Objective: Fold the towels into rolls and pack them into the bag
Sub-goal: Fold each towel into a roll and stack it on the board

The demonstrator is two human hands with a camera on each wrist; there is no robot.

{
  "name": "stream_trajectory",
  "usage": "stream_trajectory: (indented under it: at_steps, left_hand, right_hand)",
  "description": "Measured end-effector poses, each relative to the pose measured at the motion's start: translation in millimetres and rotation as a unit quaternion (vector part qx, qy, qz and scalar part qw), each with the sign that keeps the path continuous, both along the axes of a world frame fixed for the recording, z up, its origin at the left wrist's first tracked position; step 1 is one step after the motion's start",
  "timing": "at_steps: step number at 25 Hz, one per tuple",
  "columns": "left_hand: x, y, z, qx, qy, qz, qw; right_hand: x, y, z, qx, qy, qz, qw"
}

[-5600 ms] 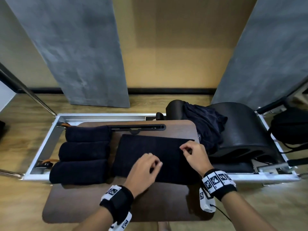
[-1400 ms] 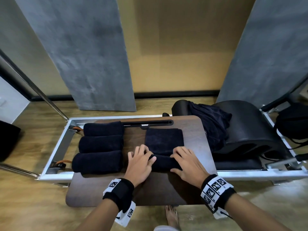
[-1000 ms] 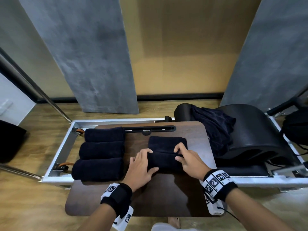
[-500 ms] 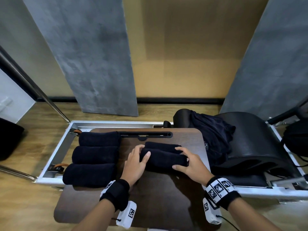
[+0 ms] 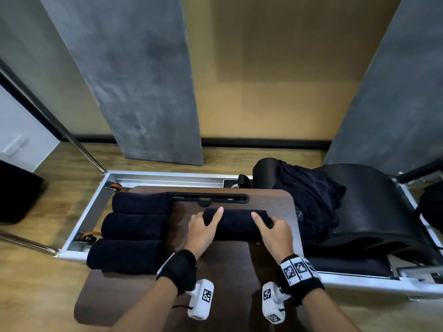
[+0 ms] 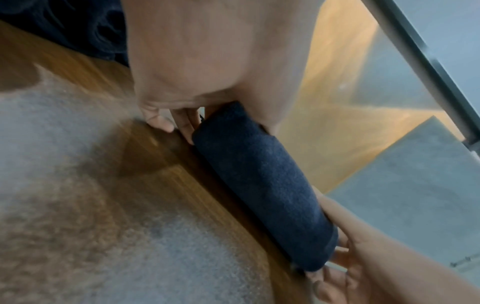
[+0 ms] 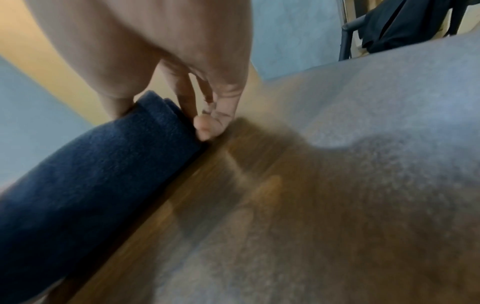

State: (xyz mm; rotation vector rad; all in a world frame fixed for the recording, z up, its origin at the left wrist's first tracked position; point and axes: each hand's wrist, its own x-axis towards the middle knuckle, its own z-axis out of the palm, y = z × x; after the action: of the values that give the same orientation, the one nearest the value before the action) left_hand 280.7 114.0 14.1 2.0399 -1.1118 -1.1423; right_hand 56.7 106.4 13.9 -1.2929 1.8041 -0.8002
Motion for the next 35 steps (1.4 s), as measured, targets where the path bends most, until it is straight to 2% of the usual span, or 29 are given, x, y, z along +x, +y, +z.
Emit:
stream_trajectory:
  at_steps: [3, 5, 9, 11, 17, 22, 27, 31, 33, 35]
  left_hand:
    - [-1, 1, -1, 0.008, 0.009, 0.037, 0.999]
    - [-2, 4, 1, 0.006, 0.058, 0.059, 0.997]
    - [-5, 22, 10, -0.01, 0.145, 0.074, 0.987]
    - [-5, 34, 12, -0.041, 0.153, 0.079, 0.984]
    - [17, 85, 20, -0.097, 0.155, 0.077, 0.98]
    - [66, 139, 29, -0.167, 0.122, 0.049, 0.977]
    - [154, 206, 17, -0.201, 0.012, 0.099, 0.975]
    - [221, 226, -1, -0.182, 0.061, 0.146, 0.97]
    - [244, 222, -3, -0.18, 0.104, 0.156, 0.965]
    - [258, 216, -2, -0.174, 0.107, 0.163, 0.965]
  right_hand:
    - [4, 2, 2, 0.049, -0.026, -0.007, 0.998]
    - [4, 8, 2, 0.065, -0.099, -0.04, 0.992]
    - [4, 31, 4, 0.06, -0.294, -0.126, 0.945]
    - [6, 47, 6, 0.042, -0.326, -0.16, 0.931]
    - [42, 109, 15, -0.001, -0.3, -0.212, 0.93]
    - [88, 154, 25, -0.012, -0.305, -0.215, 0.928]
    - [179, 189, 18, 0.011, -0.308, -0.156, 0.939]
    - [249, 204, 13, 0.039, -0.321, -0.106, 0.94]
    - [269, 207, 12, 0.047, -0.318, -0.076, 0.944]
    - [281, 208, 10, 0.042, -0.297, -0.068, 0.951]
